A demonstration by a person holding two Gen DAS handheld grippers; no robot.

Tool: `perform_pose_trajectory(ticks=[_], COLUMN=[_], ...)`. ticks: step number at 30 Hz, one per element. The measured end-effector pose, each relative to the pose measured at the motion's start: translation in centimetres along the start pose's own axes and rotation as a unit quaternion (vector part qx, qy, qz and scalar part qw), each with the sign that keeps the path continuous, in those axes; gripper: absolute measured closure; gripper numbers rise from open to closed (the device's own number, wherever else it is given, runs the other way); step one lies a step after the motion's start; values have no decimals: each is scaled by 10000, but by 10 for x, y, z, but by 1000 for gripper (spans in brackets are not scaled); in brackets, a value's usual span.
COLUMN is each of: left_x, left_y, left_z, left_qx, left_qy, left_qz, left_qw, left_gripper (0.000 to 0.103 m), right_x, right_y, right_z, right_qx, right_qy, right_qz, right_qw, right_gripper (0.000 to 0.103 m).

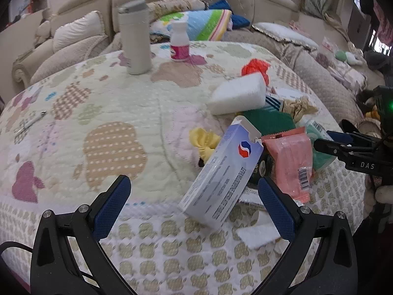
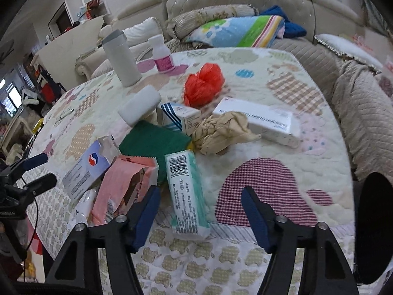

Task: Collect trash
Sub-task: 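Grasp the white-and-blue medicine box with the left gripper, then lift the medicine box with the left gripper while the right gripper grasps the teal tissue pack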

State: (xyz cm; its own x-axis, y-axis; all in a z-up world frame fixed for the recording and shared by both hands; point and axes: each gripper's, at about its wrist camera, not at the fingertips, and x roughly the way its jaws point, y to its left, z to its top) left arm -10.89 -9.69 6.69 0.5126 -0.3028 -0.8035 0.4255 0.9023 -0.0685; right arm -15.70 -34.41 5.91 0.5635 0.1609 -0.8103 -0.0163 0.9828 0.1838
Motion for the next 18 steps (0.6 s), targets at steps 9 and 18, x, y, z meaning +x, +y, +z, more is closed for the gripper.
perform_pose_trajectory(ticks=[9, 18], left_x=[31, 34], left_y=[-31, -18], left_z=[9, 11], left_qx=[774, 615], left_qy=[345, 537], left_qz=[-36, -346], left_qw=[9964, 9961], left_gripper=[14, 46], right_x=[12, 14], right_y=[-2, -4], right_z=[-1, -2], right_qx=[37, 70], right_qy=[128, 87], right_qz=[165, 309], right_qw=[9998, 9995], right_gripper=[46, 70])
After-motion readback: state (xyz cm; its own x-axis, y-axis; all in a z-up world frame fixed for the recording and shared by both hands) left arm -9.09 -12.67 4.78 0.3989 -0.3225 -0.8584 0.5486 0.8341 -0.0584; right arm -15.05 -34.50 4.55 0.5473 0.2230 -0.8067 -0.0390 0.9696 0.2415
